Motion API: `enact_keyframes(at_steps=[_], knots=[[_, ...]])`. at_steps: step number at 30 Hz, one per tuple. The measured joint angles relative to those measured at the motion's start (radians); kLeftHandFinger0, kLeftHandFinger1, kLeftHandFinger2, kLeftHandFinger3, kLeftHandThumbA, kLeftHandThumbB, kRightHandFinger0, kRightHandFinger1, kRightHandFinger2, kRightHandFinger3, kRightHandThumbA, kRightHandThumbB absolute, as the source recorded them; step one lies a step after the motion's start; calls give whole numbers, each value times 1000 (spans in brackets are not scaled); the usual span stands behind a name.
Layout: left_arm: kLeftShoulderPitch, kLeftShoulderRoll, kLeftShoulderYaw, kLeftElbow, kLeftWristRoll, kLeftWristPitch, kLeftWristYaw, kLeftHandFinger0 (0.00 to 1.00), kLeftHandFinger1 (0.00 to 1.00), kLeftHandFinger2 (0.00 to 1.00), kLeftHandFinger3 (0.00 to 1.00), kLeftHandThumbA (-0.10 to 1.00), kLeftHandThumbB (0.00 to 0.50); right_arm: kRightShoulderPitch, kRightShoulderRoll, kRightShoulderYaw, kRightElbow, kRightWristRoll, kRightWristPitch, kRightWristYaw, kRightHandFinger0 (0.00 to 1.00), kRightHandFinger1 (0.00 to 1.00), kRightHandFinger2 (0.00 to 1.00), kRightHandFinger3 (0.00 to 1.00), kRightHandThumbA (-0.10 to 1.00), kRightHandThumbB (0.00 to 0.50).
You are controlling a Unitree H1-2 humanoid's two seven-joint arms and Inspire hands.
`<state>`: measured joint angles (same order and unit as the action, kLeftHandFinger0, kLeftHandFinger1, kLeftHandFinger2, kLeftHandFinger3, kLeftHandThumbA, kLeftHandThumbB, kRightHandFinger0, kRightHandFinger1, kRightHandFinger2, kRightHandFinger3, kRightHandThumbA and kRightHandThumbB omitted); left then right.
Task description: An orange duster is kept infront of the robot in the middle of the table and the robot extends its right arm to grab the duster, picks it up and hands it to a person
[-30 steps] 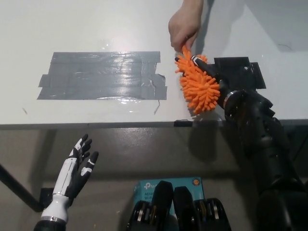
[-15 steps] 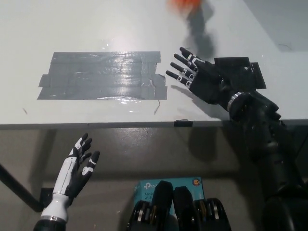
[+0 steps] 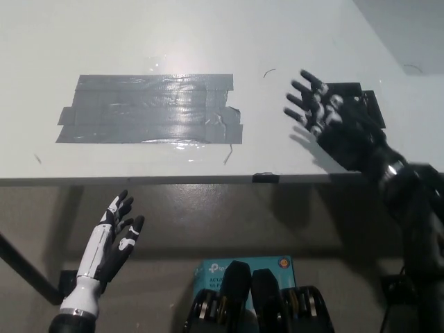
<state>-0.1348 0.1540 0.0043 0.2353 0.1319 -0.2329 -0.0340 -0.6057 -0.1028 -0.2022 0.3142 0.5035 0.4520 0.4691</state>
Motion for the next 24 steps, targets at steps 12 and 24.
enact_keyframes(at_steps=[12, 24], knots=[[2, -1, 0, 19, 0, 3, 0, 941, 1000, 1000, 1000, 789, 65, 361, -17, 55, -330, -211, -119, -66, 1000, 1000, 1000, 1000, 1000, 244], [22, -8, -3, 25, 0, 3, 0, 1000, 1000, 1000, 1000, 1000, 165, 509, 3, 79, -283, -396, -296, -177, 1000, 1000, 1000, 1000, 1000, 257]])
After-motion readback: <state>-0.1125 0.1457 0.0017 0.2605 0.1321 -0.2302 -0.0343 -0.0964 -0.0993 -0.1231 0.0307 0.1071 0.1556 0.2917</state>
